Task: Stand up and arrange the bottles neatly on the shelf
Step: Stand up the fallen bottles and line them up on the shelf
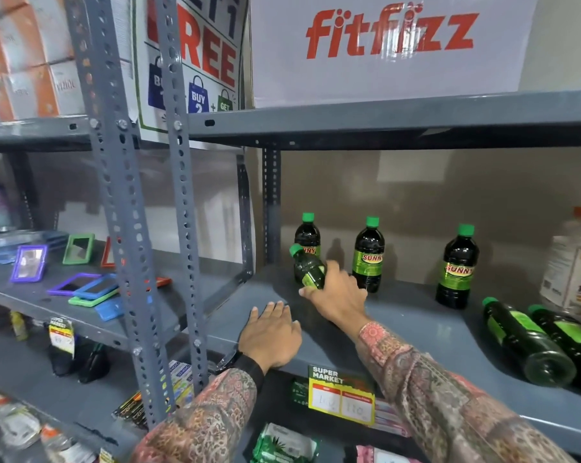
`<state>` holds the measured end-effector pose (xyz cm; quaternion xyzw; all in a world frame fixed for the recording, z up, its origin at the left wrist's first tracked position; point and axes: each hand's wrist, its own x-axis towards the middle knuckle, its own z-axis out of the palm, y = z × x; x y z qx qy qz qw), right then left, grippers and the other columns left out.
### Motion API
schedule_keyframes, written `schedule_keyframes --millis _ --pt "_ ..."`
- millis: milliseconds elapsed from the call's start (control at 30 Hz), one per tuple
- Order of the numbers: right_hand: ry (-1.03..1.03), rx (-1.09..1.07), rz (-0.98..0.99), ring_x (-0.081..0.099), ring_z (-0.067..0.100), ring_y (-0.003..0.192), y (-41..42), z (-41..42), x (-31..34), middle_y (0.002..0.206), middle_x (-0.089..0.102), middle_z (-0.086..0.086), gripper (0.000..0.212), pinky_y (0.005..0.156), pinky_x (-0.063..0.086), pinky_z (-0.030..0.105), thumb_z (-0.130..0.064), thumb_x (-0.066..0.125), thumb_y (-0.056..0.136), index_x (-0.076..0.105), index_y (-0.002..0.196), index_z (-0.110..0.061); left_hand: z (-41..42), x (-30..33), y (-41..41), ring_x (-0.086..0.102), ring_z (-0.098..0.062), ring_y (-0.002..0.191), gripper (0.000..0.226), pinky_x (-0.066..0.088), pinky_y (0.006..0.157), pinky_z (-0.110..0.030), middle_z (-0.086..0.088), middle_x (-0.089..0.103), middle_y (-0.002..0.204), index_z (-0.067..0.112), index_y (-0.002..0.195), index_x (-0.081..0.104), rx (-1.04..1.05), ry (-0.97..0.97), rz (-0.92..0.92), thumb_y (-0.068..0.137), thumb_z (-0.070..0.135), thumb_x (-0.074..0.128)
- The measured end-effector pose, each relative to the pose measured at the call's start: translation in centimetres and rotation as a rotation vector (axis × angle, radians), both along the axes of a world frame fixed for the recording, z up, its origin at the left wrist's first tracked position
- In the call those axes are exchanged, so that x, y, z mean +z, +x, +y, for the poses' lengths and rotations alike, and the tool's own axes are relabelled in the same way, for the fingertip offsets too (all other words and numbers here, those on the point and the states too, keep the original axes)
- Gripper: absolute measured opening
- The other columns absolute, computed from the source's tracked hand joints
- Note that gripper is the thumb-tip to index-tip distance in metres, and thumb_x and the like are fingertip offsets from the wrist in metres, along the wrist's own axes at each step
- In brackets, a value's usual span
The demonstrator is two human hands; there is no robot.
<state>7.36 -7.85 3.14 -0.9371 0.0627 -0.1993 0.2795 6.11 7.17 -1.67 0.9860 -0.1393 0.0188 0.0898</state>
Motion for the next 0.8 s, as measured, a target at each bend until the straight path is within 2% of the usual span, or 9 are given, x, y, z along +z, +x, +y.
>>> schedule_keyframes --millis 67,133,200,267,367,533,633,700,800 --pt "0.163 0.070 -0.101 0.059 0.030 0.120 0.4 0.0 -0.8 0.127 0.063 0.001 0.076 0.102 0.044 0.051 -0.061 0.076 0.075 0.047 0.137 -0.027 0.0 0.0 0.0 0.005 -0.020 0.162 0.065 0.001 0.131 -0.047 -0.004 0.008 0.175 0.009 0.165 0.014 -0.002 0.002 -0.003 0.108 0.040 0.015" --pt "0.391 0.158 -0.168 0.062 0.025 0.117 0.6 0.1 -1.6 0.124 0.063 -0.002 0.070 0.099 0.050 0.049 -0.050 0.081 0.076 0.046 0.133 -0.029 0.0 0.0 -0.1 0.005 -0.020 0.162 0.065 0.001 0.131 -0.047 -0.004 0.008 0.176 0.010 0.166 0.014 -0.003 0.004 0.000 0.109 0.041 0.015" --pt "0.593 0.230 -0.181 0.066 0.022 0.114 0.6 -0.2 -2.0 0.119 0.065 -0.002 0.059 0.087 0.053 0.033 -0.030 0.083 0.085 0.045 0.130 -0.027 0.0 0.0 -0.1 0.004 -0.019 0.162 0.064 0.000 0.131 -0.046 -0.003 0.007 0.176 0.011 0.166 0.014 -0.003 0.008 0.001 0.109 0.041 0.015" --pt "0.669 0.240 -0.205 0.068 0.020 0.109 0.7 -0.6 -2.3 0.114 0.067 -0.003 0.053 0.077 0.049 0.023 -0.020 0.081 0.088 0.046 0.128 -0.022 0.0 0.0 -0.1 0.004 -0.019 0.162 0.065 0.000 0.131 -0.046 -0.003 0.006 0.176 0.012 0.166 0.013 -0.005 0.010 0.000 0.108 0.041 0.014" --pt "0.584 0.247 -0.227 0.066 0.012 0.101 0.7 -0.7 -2.9 0.112 0.066 -0.004 0.055 0.077 0.049 0.025 -0.022 0.081 0.086 0.044 0.126 -0.027 0.0 0.0 -0.1 0.003 -0.019 0.162 0.065 0.000 0.131 -0.046 -0.003 0.006 0.176 0.011 0.166 0.012 -0.007 0.014 0.003 0.108 0.041 0.014" --pt "0.364 0.111 -0.284 0.052 0.018 0.113 0.9 -0.4 -3.6 0.121 0.053 -0.001 0.082 0.095 0.049 0.038 -0.051 0.090 0.067 0.048 0.130 -0.020 0.0 0.0 -0.3 0.005 -0.019 0.162 0.064 0.001 0.131 -0.046 -0.004 0.009 0.175 0.010 0.165 0.015 -0.007 0.016 -0.007 0.109 0.041 0.016" --pt "0.385 0.132 -0.294 0.059 0.022 0.114 0.7 -0.7 -3.5 0.122 0.059 0.000 0.078 0.098 0.051 0.043 -0.035 0.089 0.076 0.045 0.137 -0.019 0.0 0.0 -0.3 0.003 -0.019 0.162 0.064 0.000 0.131 -0.046 -0.003 0.007 0.176 0.012 0.166 0.013 -0.005 0.014 0.003 0.109 0.041 0.015" --pt "0.449 0.197 -0.271 0.063 0.023 0.112 0.6 -0.9 -3.5 0.121 0.062 -0.001 0.077 0.095 0.052 0.040 -0.022 0.085 0.081 0.040 0.144 -0.020 0.0 0.0 -0.2 0.003 -0.019 0.162 0.064 -0.001 0.131 -0.046 -0.003 0.006 0.176 0.012 0.166 0.013 -0.005 0.010 0.009 0.109 0.041 0.015" --pt "0.420 0.157 -0.282 0.056 0.018 0.119 0.9 -0.7 -3.6 0.127 0.055 0.000 0.090 0.099 0.049 0.036 -0.034 0.092 0.073 0.039 0.143 -0.016 0.0 0.0 -0.2 0.004 -0.019 0.162 0.064 -0.001 0.131 -0.046 -0.003 0.007 0.176 0.011 0.166 0.013 -0.004 0.001 0.002 0.109 0.041 0.016"
